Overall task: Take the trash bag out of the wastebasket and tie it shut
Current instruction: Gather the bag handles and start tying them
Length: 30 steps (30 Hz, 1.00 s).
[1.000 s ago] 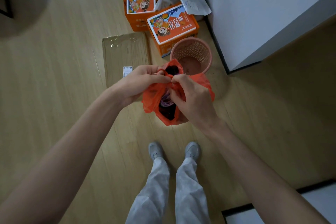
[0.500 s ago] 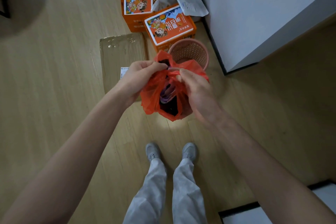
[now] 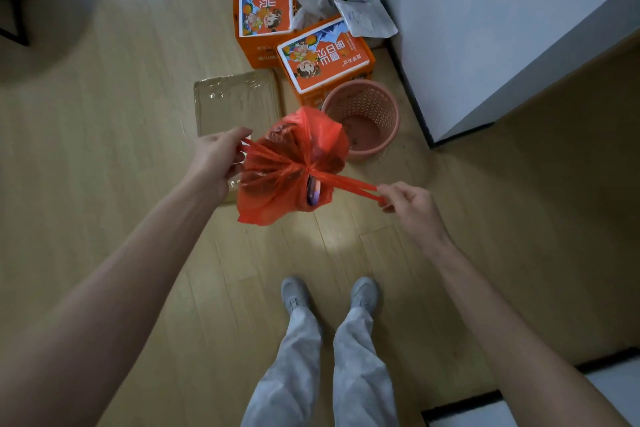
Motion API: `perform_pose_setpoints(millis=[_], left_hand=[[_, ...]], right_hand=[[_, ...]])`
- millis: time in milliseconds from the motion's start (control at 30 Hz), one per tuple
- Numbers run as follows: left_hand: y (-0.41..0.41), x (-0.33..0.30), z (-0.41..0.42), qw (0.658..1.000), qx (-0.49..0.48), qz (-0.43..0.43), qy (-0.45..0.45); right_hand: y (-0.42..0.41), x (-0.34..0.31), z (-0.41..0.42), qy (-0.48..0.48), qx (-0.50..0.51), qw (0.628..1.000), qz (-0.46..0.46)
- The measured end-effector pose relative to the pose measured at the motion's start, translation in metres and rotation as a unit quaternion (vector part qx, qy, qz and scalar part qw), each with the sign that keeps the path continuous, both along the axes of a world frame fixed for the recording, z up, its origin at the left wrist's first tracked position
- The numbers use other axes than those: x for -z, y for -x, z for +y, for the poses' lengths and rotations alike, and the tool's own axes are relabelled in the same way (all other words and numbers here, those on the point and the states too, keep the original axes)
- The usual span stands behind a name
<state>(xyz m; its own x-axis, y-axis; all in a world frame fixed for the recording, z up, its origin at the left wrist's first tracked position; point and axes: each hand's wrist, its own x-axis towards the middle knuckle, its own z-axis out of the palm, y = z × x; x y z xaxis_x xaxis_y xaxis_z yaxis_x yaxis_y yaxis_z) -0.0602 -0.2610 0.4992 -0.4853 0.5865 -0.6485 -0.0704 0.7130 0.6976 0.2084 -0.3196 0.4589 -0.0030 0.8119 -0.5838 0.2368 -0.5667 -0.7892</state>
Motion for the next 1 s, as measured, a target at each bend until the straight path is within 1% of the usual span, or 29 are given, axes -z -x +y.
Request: perform_pose_setpoints(millis=[67, 133, 233, 300, 400, 467, 533, 600, 733, 800, 833, 867, 933, 1000], left_hand=[[-0.006, 0.001, 0.002, 1.0, 0.01, -0.011, -0.018], [-0.016, -0.006, -0.001, 0.997, 0.077, -0.023, -0.006], [-0.036, -0.017, -0.013, 0.977, 0.213, -0.022, 0.01], [-0.049, -0.025, -0.023, 0.97, 0.242, -0.03, -0.01], [-0.058, -0.032, -0.034, 0.976, 0.196, -0.081, -0.052], [-0.06, -0.036, -0.04, 0.981, 0.154, -0.1, -0.068], [-0.06, -0.042, -0.046, 0.981, 0.136, -0.114, -0.083], [-0.059, -0.052, -0.051, 0.979, 0.138, -0.116, -0.095], [-0.049, -0.074, -0.062, 0.984, 0.112, -0.086, -0.108], [-0.036, -0.087, -0.069, 0.982, 0.126, -0.016, -0.136], [-0.029, -0.093, -0.074, 0.975, 0.153, 0.022, -0.16], [-0.022, -0.101, -0.079, 0.967, 0.175, 0.041, -0.182], [-0.004, -0.117, -0.091, 0.964, 0.175, 0.028, -0.199], [0.019, -0.133, -0.105, 0.972, 0.128, -0.018, -0.199]], right_hand=[[0.018, -0.003, 0.004, -0.022, 0.037, 0.999, 0.015], [0.042, -0.014, 0.01, -0.054, 0.044, 0.997, 0.033], [0.071, -0.034, 0.022, -0.12, 0.02, 0.992, 0.016], [0.084, -0.045, 0.029, -0.155, -0.017, 0.988, -0.004], [0.092, -0.054, 0.032, -0.211, -0.059, 0.971, -0.093], [0.091, -0.058, 0.029, -0.268, -0.072, 0.948, -0.157], [0.09, -0.064, 0.025, -0.287, -0.115, 0.929, -0.201], [0.093, -0.071, 0.022, -0.286, -0.155, 0.918, -0.225], [0.107, -0.098, 0.023, -0.321, -0.181, 0.883, -0.29], [0.12, -0.117, 0.027, -0.332, -0.217, 0.864, -0.31], [0.128, -0.127, 0.028, -0.333, -0.248, 0.851, -0.321], [0.136, -0.137, 0.029, -0.337, -0.279, 0.836, -0.331], [0.154, -0.159, 0.029, -0.355, -0.332, 0.813, -0.32], [0.174, -0.182, 0.031, -0.358, -0.378, 0.811, -0.268]])
